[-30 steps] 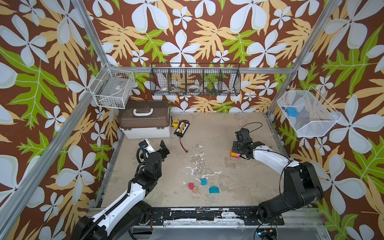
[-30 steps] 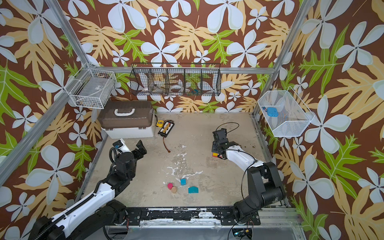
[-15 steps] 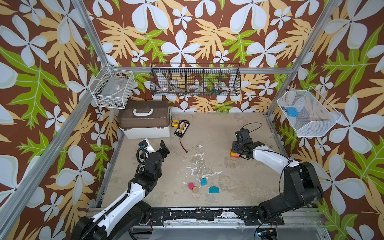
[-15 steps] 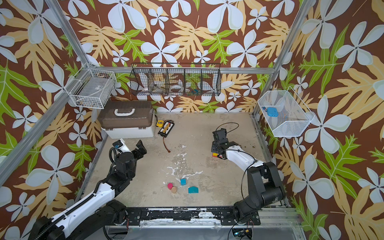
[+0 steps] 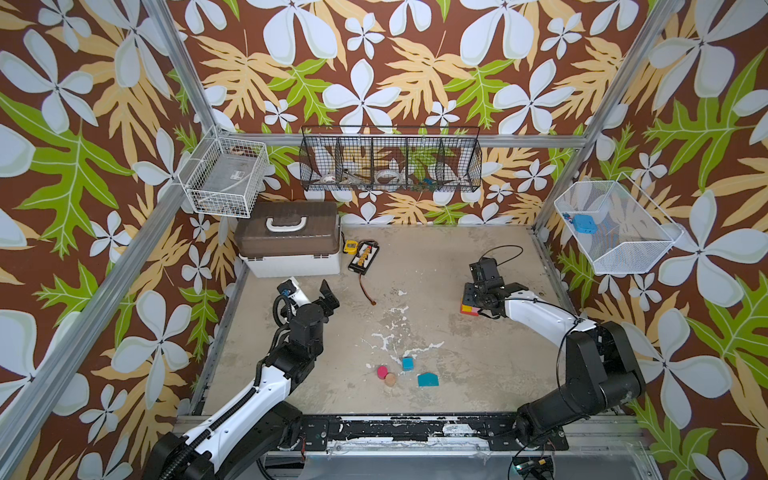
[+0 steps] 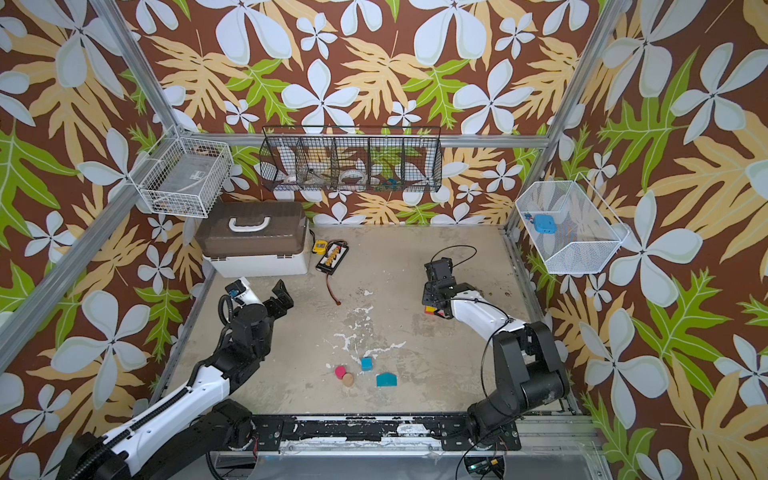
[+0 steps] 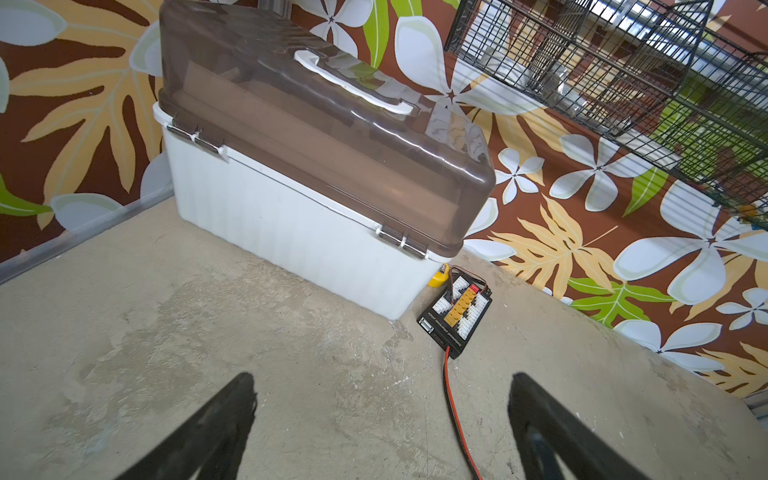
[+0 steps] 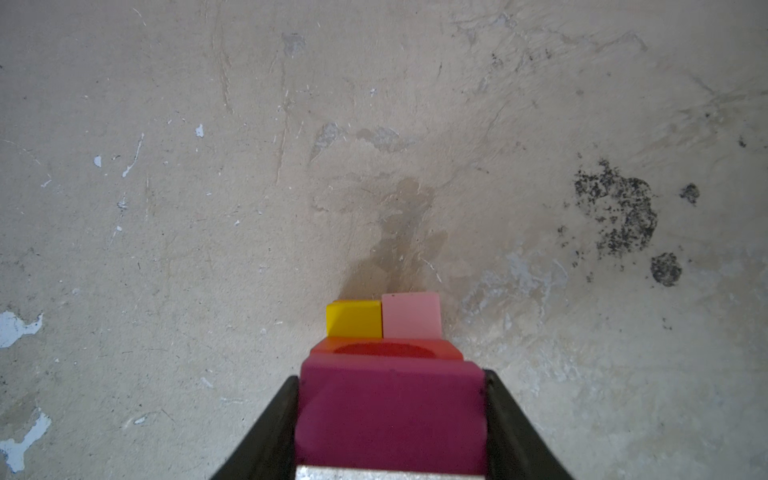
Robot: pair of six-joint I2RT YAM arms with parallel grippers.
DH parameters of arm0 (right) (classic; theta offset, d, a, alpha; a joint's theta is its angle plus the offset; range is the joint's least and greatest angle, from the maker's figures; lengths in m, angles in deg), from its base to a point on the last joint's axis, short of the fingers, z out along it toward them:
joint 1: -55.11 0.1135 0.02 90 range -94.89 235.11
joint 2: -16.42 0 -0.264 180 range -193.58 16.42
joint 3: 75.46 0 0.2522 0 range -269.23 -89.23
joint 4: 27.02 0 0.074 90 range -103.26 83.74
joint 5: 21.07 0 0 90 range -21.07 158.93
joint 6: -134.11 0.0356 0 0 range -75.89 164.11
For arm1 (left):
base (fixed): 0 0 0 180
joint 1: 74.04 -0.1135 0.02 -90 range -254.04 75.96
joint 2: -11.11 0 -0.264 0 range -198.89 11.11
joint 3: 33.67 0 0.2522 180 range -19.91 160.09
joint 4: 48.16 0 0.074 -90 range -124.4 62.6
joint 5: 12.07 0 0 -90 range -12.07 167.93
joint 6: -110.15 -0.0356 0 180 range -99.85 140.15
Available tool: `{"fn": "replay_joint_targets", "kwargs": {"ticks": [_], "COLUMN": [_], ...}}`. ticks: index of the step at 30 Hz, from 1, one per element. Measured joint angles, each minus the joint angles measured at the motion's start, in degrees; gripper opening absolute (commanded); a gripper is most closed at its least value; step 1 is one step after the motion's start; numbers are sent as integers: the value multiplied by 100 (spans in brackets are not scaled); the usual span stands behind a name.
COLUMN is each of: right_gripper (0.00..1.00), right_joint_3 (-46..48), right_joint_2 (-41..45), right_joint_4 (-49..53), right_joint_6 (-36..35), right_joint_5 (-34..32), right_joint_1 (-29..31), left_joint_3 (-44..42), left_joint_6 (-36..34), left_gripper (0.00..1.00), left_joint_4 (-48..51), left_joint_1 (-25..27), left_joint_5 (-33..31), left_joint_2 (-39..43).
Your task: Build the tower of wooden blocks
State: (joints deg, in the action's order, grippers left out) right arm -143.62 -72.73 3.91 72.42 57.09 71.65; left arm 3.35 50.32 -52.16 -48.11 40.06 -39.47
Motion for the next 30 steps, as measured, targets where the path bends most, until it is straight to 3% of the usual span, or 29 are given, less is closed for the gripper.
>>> {"fn": "replay_joint_targets", "kwargs": {"ticks": [3,21,30], "right_gripper": [53,60,69], "right_joint_3": [-7,-15,-15], "right_joint_2": [0,-24,-24], "right_joint_4": [-2,0,4], "right_joint_6": [0,15,17], "right_joint_5": [0,105,90], "right_joint_1": [0,0,0], "left_joint_3": [0,0,2], "left_joint_6": [0,0,2], "left_gripper": [96,96,96], "left_joint_4": [0,0,0], "left_joint_1": [0,0,0], "left_joint_5": [0,26,42], "left_joint_2": [0,-13,-13]}}
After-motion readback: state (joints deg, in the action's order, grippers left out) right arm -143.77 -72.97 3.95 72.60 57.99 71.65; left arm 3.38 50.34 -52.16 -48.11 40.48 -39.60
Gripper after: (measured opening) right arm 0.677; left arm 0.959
